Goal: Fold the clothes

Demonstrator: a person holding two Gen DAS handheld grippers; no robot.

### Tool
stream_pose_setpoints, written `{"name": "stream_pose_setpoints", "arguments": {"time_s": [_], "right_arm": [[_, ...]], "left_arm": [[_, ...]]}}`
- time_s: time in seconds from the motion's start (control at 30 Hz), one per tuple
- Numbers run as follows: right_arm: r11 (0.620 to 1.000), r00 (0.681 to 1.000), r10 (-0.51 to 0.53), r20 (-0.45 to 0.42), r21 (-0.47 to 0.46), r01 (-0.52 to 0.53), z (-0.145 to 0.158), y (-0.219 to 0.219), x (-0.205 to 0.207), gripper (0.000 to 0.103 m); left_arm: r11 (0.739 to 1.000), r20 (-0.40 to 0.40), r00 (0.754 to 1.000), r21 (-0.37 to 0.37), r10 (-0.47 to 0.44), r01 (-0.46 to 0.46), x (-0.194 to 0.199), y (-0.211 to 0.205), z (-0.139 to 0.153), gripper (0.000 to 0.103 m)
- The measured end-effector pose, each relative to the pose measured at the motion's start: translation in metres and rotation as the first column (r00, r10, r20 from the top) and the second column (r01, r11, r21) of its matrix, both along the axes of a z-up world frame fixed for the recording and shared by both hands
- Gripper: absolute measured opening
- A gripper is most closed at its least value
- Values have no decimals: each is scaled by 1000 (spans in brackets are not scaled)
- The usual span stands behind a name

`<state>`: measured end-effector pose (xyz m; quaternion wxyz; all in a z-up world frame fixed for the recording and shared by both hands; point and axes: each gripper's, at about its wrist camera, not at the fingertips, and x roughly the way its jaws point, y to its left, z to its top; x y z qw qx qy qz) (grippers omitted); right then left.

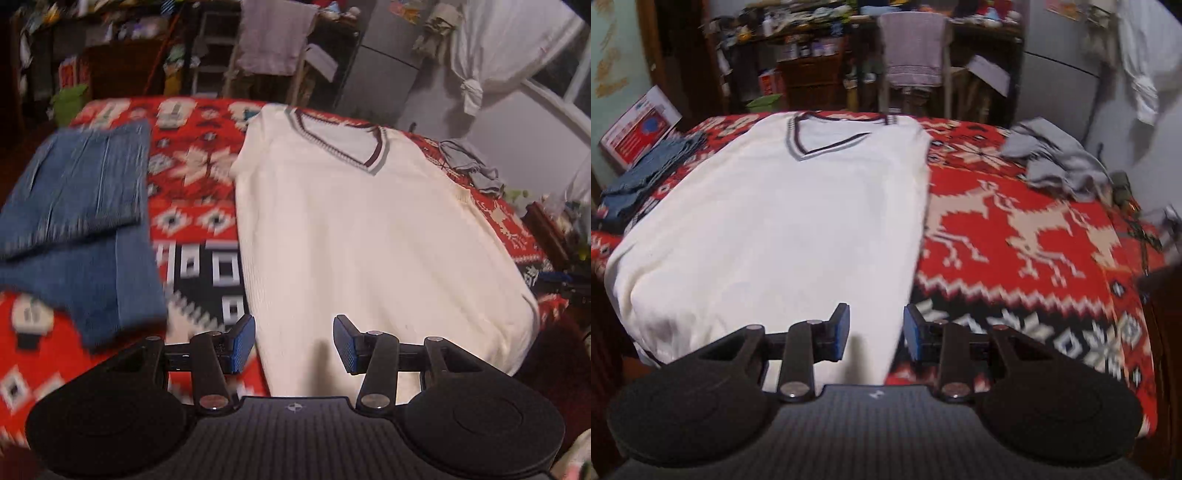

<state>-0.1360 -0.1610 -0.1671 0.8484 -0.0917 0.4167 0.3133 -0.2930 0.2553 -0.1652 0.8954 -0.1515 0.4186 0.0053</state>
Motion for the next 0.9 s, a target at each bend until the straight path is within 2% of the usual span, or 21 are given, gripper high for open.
{"name": "stream_pose_setpoints", "arguments": {"time_s": [0.2,0.33,0.37,0.4,0.43,0.47,0.57,0.77,0.9], "right_arm": [[997,996,-79,-40,-6,79,-13,-17,-13,37],[995,992,-95,-81,14,96,-20,-20,-17,33],[995,991,-95,-93,21,97,-22,-20,-18,22],[995,990,-95,-105,28,98,-24,-20,-18,14],[994,989,-95,-117,36,99,-25,-20,-19,8],[995,989,-91,-116,41,96,-24,-20,-21,3],[992,990,-89,-109,77,98,-12,-23,-24,3],[985,991,-51,-120,158,70,22,-25,-24,3],[979,992,-21,-122,199,45,44,-24,-20,3]], "left_arm": [[999,-52,998,-38,21,-23,-5,-2,-19,45],[999,-44,999,-41,18,-20,-5,-6,-20,42],[999,-48,999,-37,19,-21,-5,-6,-21,37],[999,-52,998,-34,20,-22,-4,-6,-21,15],[999,-54,998,-36,22,-24,-4,-6,-21,6],[999,-55,998,-45,24,-26,-6,-6,-22,6],[999,-45,999,-50,21,-23,-10,-5,-15,6],[989,-19,1000,-145,1,-4,-14,-2,16,6],[984,9,1000,-175,-23,24,-12,-4,38,6]]}}
